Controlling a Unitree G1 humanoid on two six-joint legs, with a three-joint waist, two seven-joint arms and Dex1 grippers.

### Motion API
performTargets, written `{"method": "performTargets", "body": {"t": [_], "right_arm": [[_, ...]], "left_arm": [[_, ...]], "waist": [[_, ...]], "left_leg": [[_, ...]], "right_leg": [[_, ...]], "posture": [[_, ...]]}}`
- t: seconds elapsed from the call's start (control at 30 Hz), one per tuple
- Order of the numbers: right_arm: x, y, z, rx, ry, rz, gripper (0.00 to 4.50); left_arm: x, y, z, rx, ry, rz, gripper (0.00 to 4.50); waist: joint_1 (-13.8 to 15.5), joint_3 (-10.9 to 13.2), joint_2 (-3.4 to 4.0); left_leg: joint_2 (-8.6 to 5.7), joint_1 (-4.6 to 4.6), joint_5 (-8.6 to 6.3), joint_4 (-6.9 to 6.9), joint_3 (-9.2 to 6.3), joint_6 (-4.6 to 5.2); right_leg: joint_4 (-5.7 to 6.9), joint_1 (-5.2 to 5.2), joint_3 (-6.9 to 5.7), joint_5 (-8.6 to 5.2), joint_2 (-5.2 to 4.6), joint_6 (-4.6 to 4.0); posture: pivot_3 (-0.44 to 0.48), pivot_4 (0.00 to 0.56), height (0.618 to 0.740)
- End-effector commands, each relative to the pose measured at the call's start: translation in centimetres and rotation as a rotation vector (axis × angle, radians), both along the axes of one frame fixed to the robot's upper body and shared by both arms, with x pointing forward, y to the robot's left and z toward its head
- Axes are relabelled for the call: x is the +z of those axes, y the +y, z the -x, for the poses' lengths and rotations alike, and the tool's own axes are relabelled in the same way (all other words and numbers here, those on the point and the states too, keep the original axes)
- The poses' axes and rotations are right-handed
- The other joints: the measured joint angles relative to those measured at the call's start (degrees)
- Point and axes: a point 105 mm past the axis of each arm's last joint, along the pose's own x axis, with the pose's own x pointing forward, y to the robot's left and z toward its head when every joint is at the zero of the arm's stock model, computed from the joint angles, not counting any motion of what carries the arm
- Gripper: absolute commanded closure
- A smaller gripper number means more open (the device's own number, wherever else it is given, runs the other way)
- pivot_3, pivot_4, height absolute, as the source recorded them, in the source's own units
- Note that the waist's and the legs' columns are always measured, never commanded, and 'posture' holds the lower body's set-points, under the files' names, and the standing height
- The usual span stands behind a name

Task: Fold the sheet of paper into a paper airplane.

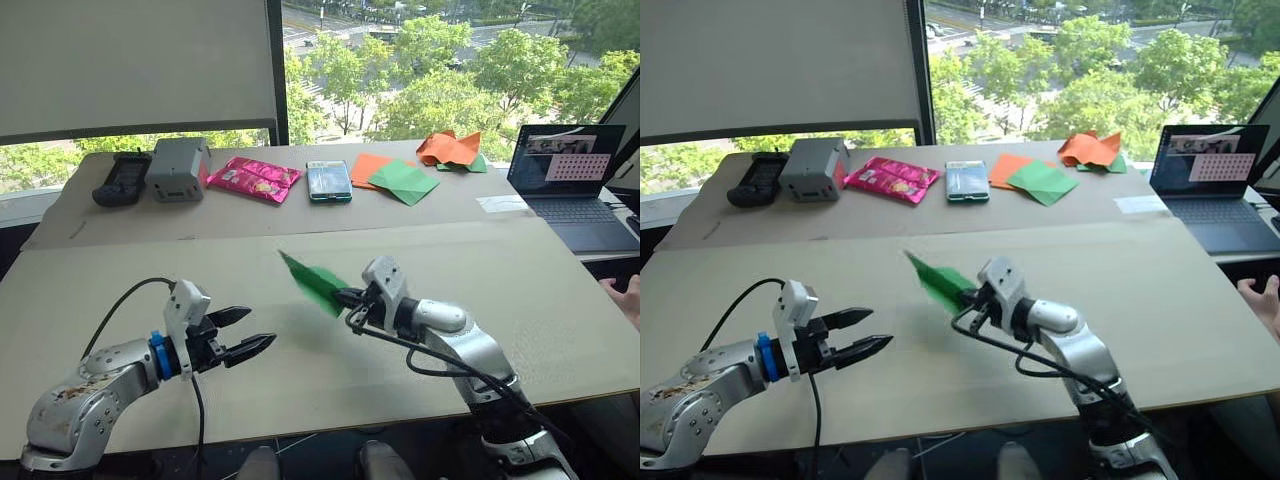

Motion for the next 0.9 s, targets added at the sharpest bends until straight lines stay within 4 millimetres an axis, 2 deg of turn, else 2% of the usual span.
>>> {"method": "performTargets", "body": {"t": [0.03, 0.1, 0.2, 0.37, 0.7, 0.8, 0.9], "right_arm": [[2.1, -6.6, -1.5, -0.329, -0.036, -0.005, 4.39], [2.1, -9.5, -1.6, -0.457, -0.017, 0.017, 4.39], [1.0, -11.5, -1.5, -0.547, 0.036, 0.036, 4.39], [-1.7, -11.9, -1.4, -0.583, 0.134, 0.088, 4.39], [-3.2, -11.7, -1.3, -0.601, 0.180, 0.091, 4.39], [-2.5, -11.6, -1.3, -0.594, 0.158, 0.056, 3.57], [-1.2, -11.2, -1.4, -0.571, 0.121, 0.013, 2.56]], "left_arm": [[1.3, -1.4, 0.0, -0.040, -0.057, 0.020, 0.00], [1.7, -2.1, -0.2, -0.049, -0.072, 0.035, 0.00], [1.8, -2.7, -0.4, -0.054, -0.080, 0.047, 0.00], [1.6, -2.9, -0.5, -0.057, -0.079, 0.049, 0.00], [1.5, -2.8, -0.5, -0.052, -0.076, 0.039, 0.00], [1.5, -2.7, -0.5, -0.052, -0.074, 0.036, 0.00], [1.6, -2.5, -0.5, -0.051, -0.074, 0.034, 0.00]], "waist": [[0.04, -0.01, 0.01], [-0.09, -0.02, 0.03], [-0.46, -0.06, 0.10], [-1.44, -0.06, 0.16], [-1.53, -0.03, 0.14], [-1.54, -0.03, 0.14], [-1.57, -0.03, 0.15]], "left_leg": [[-0.01, -0.02, 0.00, 0.00, 0.00, 0.00], [0.00, -0.01, 0.06, -0.01, 0.00, 0.09], [0.00, 0.00, 0.21, -0.04, 0.00, 0.34], [0.00, 0.33, 0.21, -0.06, -0.01, 0.38], [0.00, 0.35, 0.20, -0.02, -0.01, 0.37], [0.00, 0.34, 0.20, -0.03, -0.02, 0.37], [0.00, 0.33, 0.20, -0.04, -0.02, 0.37]], "right_leg": [[0.00, 0.00, 0.02, 0.00, 0.00, 0.00], [0.01, 0.02, 0.01, 0.01, 0.00, -0.02], [0.04, 0.09, 0.02, 0.09, 0.03, -0.02], [0.08, 0.58, 0.09, 0.16, 0.08, 0.00], [-0.03, 0.62, 0.10, 0.15, 0.07, 0.01], [-0.03, 0.62, 0.09, 0.15, 0.07, 0.01], [-0.02, 0.69, 0.09, 0.15, 0.07, 0.01]], "posture": [[0.000, 0.150, 0.721], [0.000, 0.150, 0.721], [0.000, 0.150, 0.721], [0.000, 0.150, 0.721], [0.000, 0.150, 0.721], [0.000, 0.150, 0.721], [0.000, 0.150, 0.721]]}}
